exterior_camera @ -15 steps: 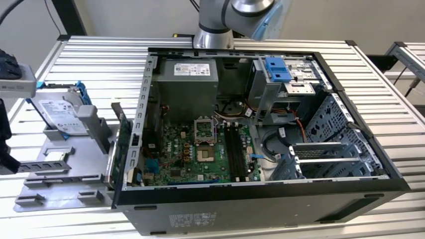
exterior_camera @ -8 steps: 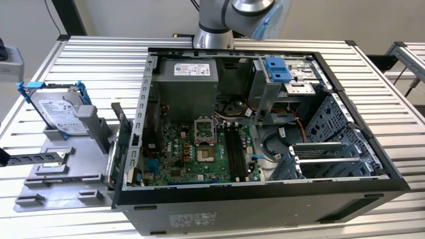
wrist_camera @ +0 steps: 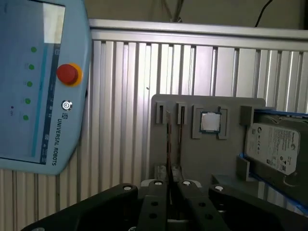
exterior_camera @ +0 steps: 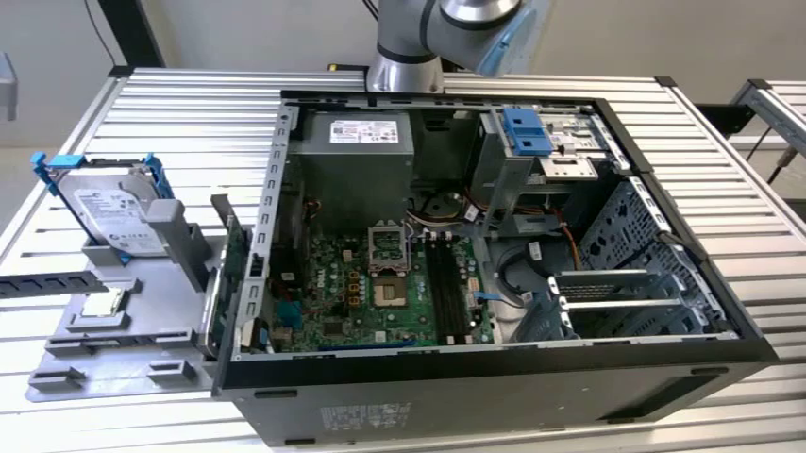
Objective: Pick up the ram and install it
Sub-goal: 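Pick up the ram and move it above insertion slot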
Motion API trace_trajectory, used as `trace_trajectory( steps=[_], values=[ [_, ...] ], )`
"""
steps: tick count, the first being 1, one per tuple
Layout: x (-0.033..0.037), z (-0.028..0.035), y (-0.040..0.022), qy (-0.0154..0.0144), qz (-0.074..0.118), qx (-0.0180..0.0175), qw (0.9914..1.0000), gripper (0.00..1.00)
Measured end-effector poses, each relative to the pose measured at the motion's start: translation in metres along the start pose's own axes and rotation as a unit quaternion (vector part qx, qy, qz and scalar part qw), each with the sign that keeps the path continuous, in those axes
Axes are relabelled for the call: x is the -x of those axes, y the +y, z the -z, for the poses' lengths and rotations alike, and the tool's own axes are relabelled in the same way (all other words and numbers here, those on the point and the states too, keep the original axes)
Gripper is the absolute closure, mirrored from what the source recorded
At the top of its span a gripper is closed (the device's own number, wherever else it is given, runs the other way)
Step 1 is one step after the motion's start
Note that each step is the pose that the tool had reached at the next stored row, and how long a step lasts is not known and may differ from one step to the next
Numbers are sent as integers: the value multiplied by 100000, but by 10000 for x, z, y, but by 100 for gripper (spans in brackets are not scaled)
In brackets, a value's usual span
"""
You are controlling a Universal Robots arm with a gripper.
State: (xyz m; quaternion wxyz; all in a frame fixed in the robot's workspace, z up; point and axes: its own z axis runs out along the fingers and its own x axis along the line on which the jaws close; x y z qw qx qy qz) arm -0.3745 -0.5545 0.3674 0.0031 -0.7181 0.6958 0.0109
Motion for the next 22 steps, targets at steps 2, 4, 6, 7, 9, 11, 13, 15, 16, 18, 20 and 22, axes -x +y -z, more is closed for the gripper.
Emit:
trace_trajectory(
  steps=[2,4,6,7,9,11,13,15,16,18,20,22],
  values=[
    [10,60,1,1,0,-23,100000,100],
    [34,122,2,0,5,-39,100000,100],
    [68,151,1,-4,47,-45,100000,100],
    [87,165,1,3,59,-45,100000,100],
    [102,169,1,2,58,-61,100000,100],
    [137,170,0,10,51,-66,100000,100],
    [177,171,-1,5,-1,-112,100000,100],
    [218,176,-1,-1,-9,-158,100000,100],
    [239,178,-2,-14,-6,-181,100000,100],
    [264,187,-1,-8,-14,-188,100000,100],
    [281,194,-2,-16,-11,-199,100000,100],
    [294,205,-2,-76,56,-196,100000,100]
  ],
)
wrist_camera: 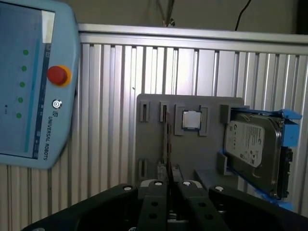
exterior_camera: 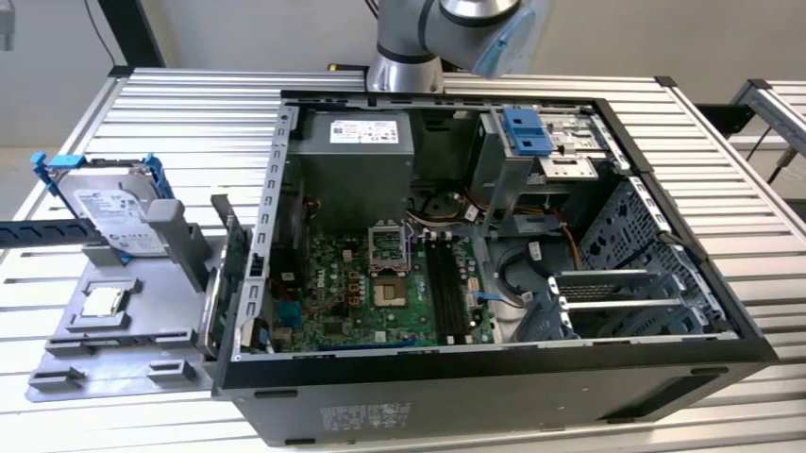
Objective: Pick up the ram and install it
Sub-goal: 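Pick up the ram and move it above insertion slot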
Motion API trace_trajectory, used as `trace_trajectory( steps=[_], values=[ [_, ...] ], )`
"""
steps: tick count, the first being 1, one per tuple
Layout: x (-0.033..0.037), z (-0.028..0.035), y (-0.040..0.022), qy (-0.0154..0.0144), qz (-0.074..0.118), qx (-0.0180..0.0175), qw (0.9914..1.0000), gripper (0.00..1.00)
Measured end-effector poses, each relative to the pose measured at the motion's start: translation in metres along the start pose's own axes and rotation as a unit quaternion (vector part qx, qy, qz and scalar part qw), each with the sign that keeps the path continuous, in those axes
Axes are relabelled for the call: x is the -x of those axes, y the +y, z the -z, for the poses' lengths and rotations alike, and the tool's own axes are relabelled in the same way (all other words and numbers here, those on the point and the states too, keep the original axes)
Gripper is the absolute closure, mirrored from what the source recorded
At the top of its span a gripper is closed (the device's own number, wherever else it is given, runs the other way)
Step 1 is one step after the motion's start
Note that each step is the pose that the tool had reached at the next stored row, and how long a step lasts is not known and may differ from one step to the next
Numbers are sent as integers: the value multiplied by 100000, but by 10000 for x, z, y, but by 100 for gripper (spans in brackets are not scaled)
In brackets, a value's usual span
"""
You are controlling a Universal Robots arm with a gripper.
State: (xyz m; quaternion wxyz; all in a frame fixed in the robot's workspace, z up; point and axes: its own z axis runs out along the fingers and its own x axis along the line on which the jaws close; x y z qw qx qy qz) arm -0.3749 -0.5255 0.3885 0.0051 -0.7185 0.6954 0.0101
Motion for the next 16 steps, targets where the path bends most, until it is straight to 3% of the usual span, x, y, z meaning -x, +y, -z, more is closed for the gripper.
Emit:
trace_trajectory(
  steps=[5,11,13,16],
  values=[
    [12,124,1,-3,60,6,100000,100],
    [13,129,-2,-5,68,6,100000,100],
    [13,131,-50,6,58,26,100000,100],
    [13,131,-181,-1,60,22,100000,100]
  ],
)
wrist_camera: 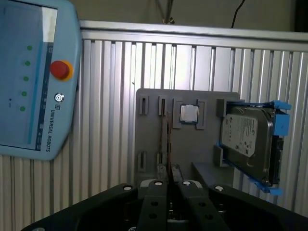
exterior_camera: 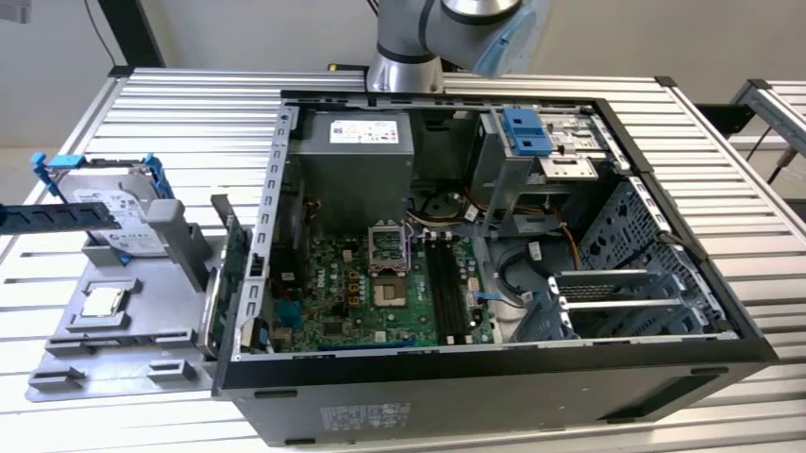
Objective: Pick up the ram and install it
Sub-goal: 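Pick up the ram and move it above insertion slot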
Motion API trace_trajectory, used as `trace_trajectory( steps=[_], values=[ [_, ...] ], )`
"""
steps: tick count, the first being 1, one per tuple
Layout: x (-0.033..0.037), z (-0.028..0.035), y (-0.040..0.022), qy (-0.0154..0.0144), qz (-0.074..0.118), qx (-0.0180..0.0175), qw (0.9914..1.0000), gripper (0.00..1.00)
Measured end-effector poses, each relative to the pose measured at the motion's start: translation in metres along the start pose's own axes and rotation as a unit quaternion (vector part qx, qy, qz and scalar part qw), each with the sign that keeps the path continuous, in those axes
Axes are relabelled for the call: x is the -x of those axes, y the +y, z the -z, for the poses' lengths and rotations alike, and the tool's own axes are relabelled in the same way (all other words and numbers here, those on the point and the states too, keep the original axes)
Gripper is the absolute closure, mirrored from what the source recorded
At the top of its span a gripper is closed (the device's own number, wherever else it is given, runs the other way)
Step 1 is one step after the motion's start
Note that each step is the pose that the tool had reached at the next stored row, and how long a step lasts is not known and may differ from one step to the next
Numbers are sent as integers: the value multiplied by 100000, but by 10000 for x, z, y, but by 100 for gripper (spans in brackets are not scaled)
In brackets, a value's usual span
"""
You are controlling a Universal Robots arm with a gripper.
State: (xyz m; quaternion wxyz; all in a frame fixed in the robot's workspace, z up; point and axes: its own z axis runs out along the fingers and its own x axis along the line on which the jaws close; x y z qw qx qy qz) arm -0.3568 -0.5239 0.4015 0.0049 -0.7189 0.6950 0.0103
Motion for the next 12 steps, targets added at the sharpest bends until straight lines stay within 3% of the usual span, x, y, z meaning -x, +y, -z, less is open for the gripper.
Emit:
trace_trajectory(
  steps=[12],
  values=[
    [-10,3,-548,-7,4,-6,100000,100]
  ],
)
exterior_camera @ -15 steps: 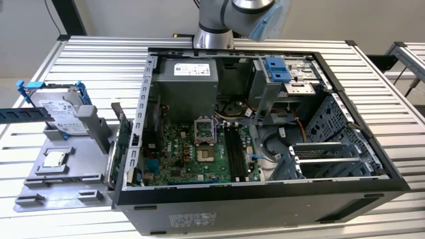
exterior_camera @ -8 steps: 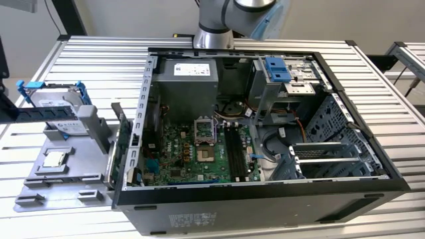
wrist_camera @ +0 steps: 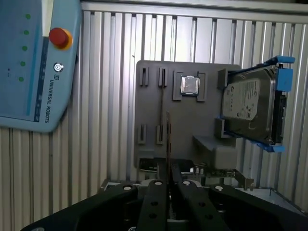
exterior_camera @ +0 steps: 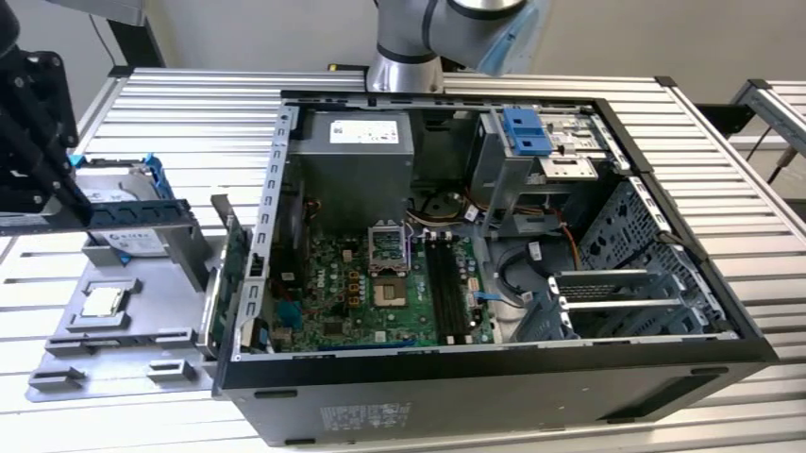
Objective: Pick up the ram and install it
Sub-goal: 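Pick up the ram and move it above insertion slot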
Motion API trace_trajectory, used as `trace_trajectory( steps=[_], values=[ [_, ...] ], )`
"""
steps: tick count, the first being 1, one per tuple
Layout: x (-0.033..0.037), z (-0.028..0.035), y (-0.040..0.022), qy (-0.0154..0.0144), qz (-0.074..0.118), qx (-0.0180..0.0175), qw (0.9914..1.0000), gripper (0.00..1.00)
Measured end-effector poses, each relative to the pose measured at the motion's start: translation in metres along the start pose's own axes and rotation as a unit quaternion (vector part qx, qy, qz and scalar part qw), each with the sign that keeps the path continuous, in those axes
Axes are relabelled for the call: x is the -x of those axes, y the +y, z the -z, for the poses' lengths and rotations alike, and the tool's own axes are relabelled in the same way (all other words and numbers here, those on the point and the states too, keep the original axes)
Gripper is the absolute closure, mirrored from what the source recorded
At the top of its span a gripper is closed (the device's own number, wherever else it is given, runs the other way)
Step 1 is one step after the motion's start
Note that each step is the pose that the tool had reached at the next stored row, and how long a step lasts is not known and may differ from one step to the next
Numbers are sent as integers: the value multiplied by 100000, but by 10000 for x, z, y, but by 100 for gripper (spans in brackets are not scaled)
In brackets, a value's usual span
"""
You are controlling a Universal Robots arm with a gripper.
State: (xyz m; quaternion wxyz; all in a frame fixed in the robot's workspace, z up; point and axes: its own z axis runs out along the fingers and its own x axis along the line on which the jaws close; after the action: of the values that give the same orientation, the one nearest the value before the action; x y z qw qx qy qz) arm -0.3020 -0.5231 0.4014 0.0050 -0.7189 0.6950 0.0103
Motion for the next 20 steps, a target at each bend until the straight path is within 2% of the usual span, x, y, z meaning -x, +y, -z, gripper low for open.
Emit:
trace_trajectory(
  steps=[20],
  values=[
    [-19,7,-908,1,0,2,100000,100]
  ],
)
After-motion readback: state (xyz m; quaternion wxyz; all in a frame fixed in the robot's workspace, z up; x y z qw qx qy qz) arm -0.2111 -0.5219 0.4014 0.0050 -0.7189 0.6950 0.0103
